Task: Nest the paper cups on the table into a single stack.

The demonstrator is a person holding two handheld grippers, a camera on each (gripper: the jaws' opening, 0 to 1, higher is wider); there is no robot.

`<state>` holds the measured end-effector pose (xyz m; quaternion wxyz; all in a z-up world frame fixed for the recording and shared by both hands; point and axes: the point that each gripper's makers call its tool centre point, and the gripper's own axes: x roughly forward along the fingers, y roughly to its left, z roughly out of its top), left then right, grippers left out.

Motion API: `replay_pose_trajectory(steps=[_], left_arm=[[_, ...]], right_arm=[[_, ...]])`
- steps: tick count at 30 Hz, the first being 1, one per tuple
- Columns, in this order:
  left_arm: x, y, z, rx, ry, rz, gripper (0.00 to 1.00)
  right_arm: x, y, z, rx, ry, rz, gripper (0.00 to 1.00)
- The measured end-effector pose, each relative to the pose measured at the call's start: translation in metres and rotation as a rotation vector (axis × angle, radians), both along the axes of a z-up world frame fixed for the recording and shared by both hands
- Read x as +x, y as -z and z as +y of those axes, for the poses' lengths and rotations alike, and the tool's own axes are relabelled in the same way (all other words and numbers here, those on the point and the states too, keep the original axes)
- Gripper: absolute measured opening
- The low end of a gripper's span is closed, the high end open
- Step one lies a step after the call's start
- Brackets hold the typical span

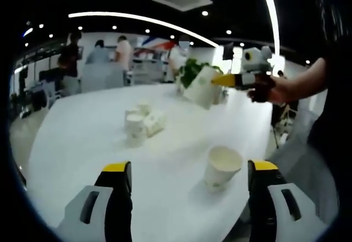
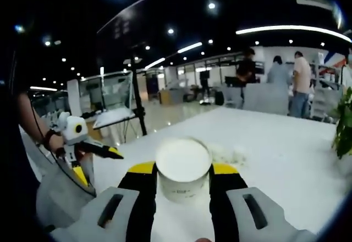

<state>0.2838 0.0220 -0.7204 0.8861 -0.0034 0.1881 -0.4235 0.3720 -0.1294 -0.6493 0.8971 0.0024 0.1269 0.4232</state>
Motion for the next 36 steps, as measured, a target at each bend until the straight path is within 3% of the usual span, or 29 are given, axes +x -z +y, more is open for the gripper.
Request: replay_pose_trajectory(steps=[10,14,27,36], left_arm=[[-0.007,-0.010,-0.005,0.001,0.033,-0.009,0.81],[-0.012,-0.022,-0.013,-0.015,0.065,-0.024,0.77],[-0.020,-0.037,-0.039,-0.042,0.148,-0.038,0.68],[-0.021,-0.040,-0.048,-0.058,0.170,-0.034,0.69]], right_arm=[[-0.015,-0.016,0.024,0.054,-0.051,-0.001,0.34],[-0.022,-0.020,0.035,0.066,-0.079,-0.002,0.34],[-0.046,-0.020,0.073,0.113,-0.187,0.031,0.34],[-0.056,-0.023,0.088,0.154,-0.230,0.046,0.34]])
